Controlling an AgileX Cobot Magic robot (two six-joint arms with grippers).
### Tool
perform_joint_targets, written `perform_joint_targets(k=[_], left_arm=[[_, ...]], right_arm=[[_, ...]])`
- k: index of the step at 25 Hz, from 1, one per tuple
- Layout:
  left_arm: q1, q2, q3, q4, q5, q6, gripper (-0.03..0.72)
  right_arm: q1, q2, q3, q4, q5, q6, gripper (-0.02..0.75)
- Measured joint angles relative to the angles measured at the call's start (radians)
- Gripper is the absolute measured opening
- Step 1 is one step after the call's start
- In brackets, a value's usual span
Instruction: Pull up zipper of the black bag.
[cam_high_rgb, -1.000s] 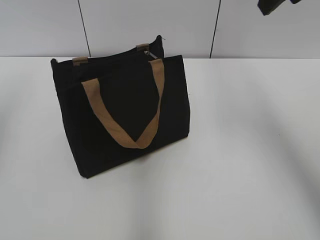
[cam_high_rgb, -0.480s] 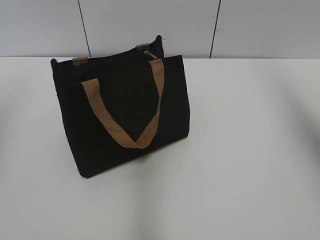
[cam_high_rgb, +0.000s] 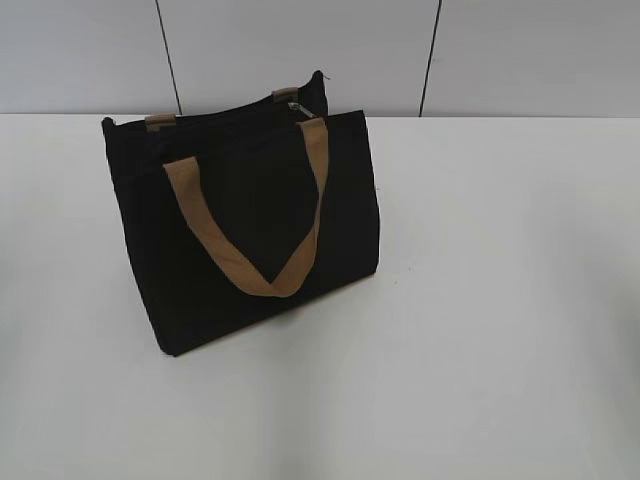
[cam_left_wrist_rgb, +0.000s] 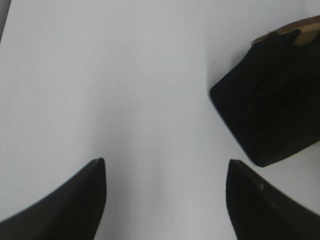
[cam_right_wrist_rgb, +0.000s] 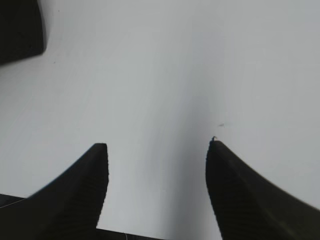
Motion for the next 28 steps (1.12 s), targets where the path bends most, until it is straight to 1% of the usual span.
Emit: perform_joint_targets(k=[3,6,10,16,22,28], left_arm=[[0.000,-0.124,0.111,-0.003,-0.003,0.000,0.557],[0.000,-0.207,0.200,-0.003,0.002,0.000,0.557],[0.000,-0.308,0.246,-0.001,0.029,0.000,0.553],[0.000,-0.416,0.298,0.002,0.025,0.000,0.545],[0.000,-0.519,0.408,0.005,0.026,0.000,0.541],[0.000,-0.647,0.428,0.018,0.035,0.000,0.540]], right_arm=[[0.000,-0.149,0.143,0.001,-0.017,-0.003,0.469],[0.000,-0.234,0.237,0.002,0.000,-0.003,0.469],[0.000,-0.320,0.327,0.003,0.045,-0.003,0.469],[0.000,-0.451,0.391,0.009,0.093,0.001,0.469],[0.000,-0.595,0.481,0.026,0.062,0.014,0.469],[0.000,-0.736,0.486,0.030,0.044,0.015,0.469]])
